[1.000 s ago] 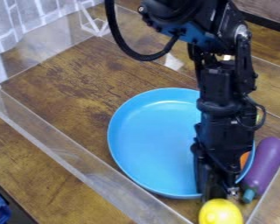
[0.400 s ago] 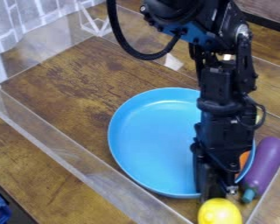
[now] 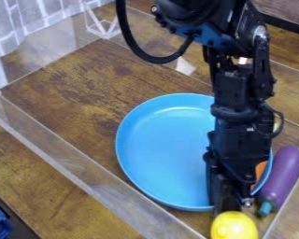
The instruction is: Remove the lemon from the blue tray and put it on the table
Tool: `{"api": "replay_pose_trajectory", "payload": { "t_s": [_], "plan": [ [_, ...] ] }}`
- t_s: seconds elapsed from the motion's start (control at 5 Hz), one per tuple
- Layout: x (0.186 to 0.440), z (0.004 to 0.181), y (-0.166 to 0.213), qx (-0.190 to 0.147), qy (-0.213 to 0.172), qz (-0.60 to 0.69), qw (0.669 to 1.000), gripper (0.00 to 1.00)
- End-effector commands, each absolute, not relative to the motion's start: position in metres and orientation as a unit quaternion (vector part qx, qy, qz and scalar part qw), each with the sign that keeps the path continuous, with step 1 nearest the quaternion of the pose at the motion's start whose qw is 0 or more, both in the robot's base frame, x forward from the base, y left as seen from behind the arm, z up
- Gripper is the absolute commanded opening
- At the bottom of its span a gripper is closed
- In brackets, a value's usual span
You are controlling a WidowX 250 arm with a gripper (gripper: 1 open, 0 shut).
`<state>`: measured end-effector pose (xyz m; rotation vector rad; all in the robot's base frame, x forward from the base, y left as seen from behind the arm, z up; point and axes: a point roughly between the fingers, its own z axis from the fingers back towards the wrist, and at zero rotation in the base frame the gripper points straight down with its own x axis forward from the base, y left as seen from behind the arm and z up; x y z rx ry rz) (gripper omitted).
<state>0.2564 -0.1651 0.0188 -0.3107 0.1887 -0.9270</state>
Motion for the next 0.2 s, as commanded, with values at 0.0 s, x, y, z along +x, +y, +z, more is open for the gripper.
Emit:
{"api": "replay_pose_trajectory", "payload": {
  "t_s": [0.0],
  "plan": [
    [0.2486, 0.0045, -0.1624, -0.148, 0.120, -0.456, 0.870, 0.00]
  ]
}}
